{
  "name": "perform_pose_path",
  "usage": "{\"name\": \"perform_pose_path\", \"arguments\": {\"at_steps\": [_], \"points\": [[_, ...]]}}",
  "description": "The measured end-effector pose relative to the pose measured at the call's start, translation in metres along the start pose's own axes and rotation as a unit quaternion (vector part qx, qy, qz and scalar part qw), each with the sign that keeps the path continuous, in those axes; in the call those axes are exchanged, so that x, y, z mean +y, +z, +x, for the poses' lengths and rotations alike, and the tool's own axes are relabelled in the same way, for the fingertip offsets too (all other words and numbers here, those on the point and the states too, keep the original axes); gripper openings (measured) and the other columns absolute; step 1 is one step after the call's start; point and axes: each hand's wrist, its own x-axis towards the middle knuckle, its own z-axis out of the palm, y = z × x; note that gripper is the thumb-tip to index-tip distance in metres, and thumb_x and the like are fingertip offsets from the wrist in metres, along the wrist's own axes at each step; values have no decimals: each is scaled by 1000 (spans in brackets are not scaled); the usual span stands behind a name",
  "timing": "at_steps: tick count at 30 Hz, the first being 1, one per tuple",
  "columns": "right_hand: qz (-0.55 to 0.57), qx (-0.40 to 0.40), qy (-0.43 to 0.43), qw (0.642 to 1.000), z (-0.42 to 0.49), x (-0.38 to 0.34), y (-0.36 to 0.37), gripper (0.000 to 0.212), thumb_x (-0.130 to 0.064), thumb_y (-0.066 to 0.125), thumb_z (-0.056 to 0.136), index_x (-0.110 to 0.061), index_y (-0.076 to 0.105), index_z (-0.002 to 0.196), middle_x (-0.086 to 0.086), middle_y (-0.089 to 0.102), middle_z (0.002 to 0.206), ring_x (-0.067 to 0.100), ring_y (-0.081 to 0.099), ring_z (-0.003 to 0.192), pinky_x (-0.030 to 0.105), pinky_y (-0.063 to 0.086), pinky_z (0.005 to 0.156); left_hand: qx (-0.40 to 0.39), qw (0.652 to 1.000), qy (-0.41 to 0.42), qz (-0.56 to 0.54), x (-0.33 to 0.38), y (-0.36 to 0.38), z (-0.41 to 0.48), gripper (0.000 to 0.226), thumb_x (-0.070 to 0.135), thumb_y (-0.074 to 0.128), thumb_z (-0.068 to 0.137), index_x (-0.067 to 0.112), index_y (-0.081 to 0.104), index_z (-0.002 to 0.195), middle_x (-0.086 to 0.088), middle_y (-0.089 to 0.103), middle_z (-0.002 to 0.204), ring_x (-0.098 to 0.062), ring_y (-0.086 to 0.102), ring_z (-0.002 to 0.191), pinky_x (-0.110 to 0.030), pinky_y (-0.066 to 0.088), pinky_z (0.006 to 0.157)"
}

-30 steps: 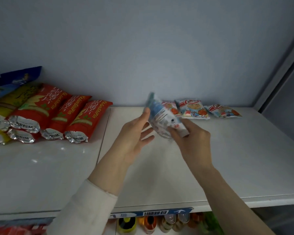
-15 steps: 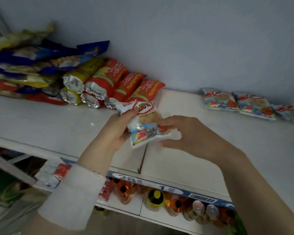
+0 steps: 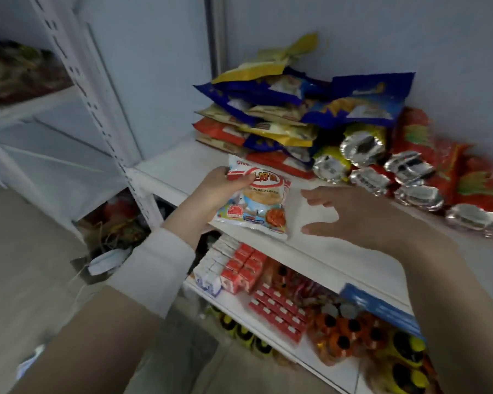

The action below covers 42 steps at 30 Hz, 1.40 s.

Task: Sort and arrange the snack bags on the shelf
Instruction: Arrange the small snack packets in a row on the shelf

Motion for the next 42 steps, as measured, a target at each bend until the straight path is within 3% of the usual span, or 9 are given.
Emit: {"name": "perform_pose_path", "arguments": {"at_steps": [3, 10, 13, 17, 22, 26, 32, 38, 42], "points": [[-15, 8, 13, 1000, 32, -27, 8, 71, -46, 66, 78, -33, 35, 140, -11, 48, 138, 7, 46, 124, 25, 37, 104, -17, 998, 2, 53, -5, -34, 31, 21, 27, 61, 90, 12, 58, 103, -8, 66, 105, -20, 63, 86, -28, 50, 78], [-43, -7, 50, 998, 101, -43, 12, 68, -46, 61, 82, -29, 33, 142, -9, 45, 142, 10, 43, 129, 26, 36, 105, -38, 983, 44, 174, -10, -71, 109, 37, 29, 58, 91, 9, 58, 122, -6, 63, 120, -24, 60, 109, -30, 46, 94], [-58, 3, 51, 997, 123, -43, 15, 66, -47, 59, 83, -30, 33, 142, -10, 45, 142, 9, 41, 130, 27, 36, 104, -14, 968, 61, 242, -19, -76, 125, 46, 33, 59, 90, 12, 52, 130, -6, 60, 129, -24, 58, 115, -30, 44, 98], [-71, -1, 63, 995, 139, -49, 20, 64, -46, 58, 84, -28, 35, 141, -9, 45, 142, 12, 40, 131, 31, 36, 107, 23, 955, 90, 281, -28, -77, 138, 49, 33, 62, 87, 14, 48, 131, -5, 60, 127, -23, 58, 114, -23, 40, 88], [-95, 30, 106, 989, 134, -54, 21, 61, -44, 55, 87, -25, 35, 141, -6, 41, 145, 14, 36, 134, 29, 31, 106, 59, 921, 200, 330, -4, -84, 127, 39, 28, 59, 89, 14, 52, 125, -7, 61, 123, -23, 58, 112, -36, 47, 92], [-112, 76, 152, 979, 115, -52, 24, 61, -44, 58, 85, -23, 40, 139, -2, 49, 139, 18, 46, 127, 37, 38, 105, 0, 856, 329, 400, 32, -75, 97, 35, 30, 56, 91, 19, 51, 124, 2, 60, 122, -14, 58, 110, -32, 50, 85], [-118, 99, 220, 963, 62, -28, 16, 61, -45, 57, 85, -25, 38, 140, -3, 45, 143, 18, 43, 130, 36, 36, 106, -99, 722, 404, 552, 59, -10, 59, 36, 32, 51, 93, 17, 48, 126, -4, 58, 123, -24, 56, 109, -36, 45, 78], [-117, 128, 293, 940, -37, 39, -4, 62, -47, 56, 85, -26, 37, 140, -5, 45, 142, 17, 42, 131, 35, 33, 106, -143, 672, 443, 575, 86, 107, 12, 40, 34, 50, 93, 15, 46, 128, -7, 56, 127, -29, 54, 115, -32, 36, 72], [-136, 134, 325, 926, -116, 103, -22, 60, -50, 54, 86, -28, 36, 140, -4, 45, 143, 19, 43, 130, 36, 35, 104, -153, 656, 471, 570, 102, 204, -35, 39, 35, 51, 92, 14, 48, 125, -10, 57, 125, -31, 54, 115, -35, 42, 79]]}}
